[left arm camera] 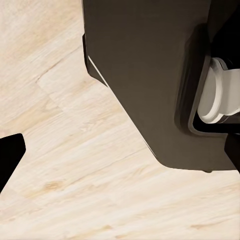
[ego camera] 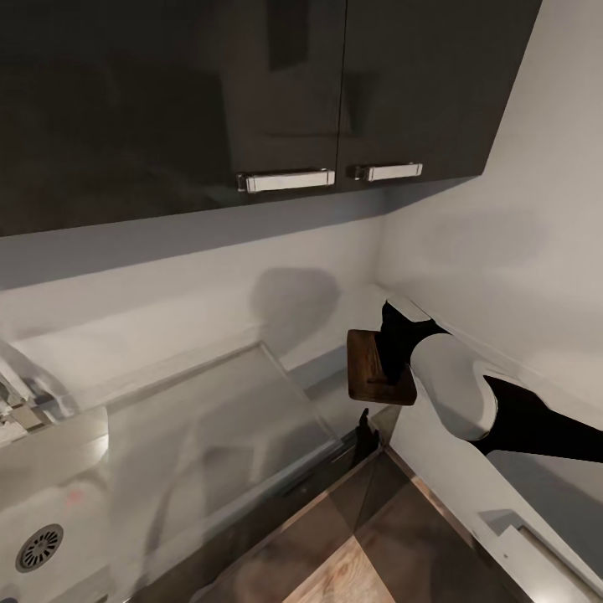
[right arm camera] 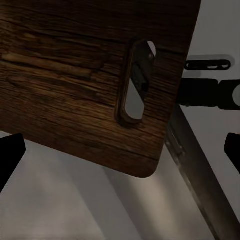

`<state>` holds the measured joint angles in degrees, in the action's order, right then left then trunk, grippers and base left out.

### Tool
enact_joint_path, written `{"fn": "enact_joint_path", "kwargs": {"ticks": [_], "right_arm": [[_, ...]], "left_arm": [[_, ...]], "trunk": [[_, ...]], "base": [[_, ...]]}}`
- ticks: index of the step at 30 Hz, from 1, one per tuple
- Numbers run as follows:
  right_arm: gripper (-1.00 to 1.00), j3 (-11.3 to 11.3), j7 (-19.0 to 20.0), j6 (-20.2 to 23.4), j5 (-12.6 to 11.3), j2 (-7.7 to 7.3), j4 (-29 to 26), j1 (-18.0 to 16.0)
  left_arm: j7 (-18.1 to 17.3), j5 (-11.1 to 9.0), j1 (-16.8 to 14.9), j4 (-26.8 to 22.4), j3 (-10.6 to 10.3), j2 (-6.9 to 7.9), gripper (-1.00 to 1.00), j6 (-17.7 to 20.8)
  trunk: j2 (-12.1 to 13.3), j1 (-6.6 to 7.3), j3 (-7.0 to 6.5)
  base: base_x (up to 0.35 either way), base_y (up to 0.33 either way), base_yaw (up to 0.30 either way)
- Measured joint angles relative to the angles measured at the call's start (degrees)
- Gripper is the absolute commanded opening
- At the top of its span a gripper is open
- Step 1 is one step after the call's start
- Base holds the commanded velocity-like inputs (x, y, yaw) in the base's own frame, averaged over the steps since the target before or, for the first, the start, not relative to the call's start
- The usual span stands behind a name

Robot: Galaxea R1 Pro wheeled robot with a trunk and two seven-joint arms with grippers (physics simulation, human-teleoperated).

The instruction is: In the kitchen, take the Vidalia onion out of the sink, dice it on the chopping board with the paring knife, put the diced onion into the bowl on the countertop, then place both the paring knife and the chopping board into the sink.

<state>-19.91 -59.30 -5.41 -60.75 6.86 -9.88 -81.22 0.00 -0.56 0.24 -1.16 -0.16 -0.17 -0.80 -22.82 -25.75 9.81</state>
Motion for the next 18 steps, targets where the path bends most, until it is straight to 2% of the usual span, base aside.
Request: {"fn": "enact_joint_path", "kwargs": {"ticks": [7,18], "right_arm": [[1.0,-0.1,0.0,0.0,0.0,0.0,0.0,0.0],[1.0,0.0,0.0,0.0,0.0,0.0,0.0,0.0]], "left_arm": [[0.0,0.0,0.0,0.0,0.0,0.0,1.0,0.0],[0.0,0.0,0.0,0.0,0.0,0.0,1.0,0.0]], "trunk": [[0.0,0.0,0.09],[0.0,0.0,0.98]], "base": [[0.0,0.0,0.0],[0.0,0.0,0.0]]}}
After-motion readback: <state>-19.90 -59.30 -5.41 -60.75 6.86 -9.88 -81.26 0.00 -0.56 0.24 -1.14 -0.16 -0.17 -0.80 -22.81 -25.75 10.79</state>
